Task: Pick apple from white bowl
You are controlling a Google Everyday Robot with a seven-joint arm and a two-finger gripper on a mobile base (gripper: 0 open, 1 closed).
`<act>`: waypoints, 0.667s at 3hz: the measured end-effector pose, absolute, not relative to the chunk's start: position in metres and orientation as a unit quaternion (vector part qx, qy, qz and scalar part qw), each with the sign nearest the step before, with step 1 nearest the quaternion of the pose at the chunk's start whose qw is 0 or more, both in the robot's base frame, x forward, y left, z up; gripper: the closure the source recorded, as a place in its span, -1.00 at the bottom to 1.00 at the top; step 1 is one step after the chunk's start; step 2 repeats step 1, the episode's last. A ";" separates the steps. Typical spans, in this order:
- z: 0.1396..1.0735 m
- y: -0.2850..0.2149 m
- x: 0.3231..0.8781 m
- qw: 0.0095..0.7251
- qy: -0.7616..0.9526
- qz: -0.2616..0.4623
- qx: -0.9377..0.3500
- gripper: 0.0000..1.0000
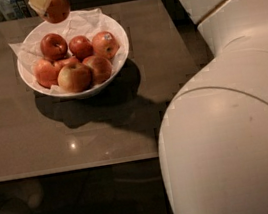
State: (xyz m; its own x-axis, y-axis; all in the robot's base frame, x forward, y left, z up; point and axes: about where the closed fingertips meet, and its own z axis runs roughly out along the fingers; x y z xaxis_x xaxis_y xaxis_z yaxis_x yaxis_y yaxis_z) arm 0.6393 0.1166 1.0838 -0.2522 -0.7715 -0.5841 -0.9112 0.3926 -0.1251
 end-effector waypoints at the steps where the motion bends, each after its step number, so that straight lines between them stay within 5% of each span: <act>1: 1.087 0.119 0.643 0.300 0.781 0.122 -0.535 1.00; 2: 1.087 0.119 0.643 0.300 0.781 0.122 -0.535 1.00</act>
Offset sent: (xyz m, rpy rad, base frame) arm 0.0000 0.0000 0.0000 0.0000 0.0000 0.0000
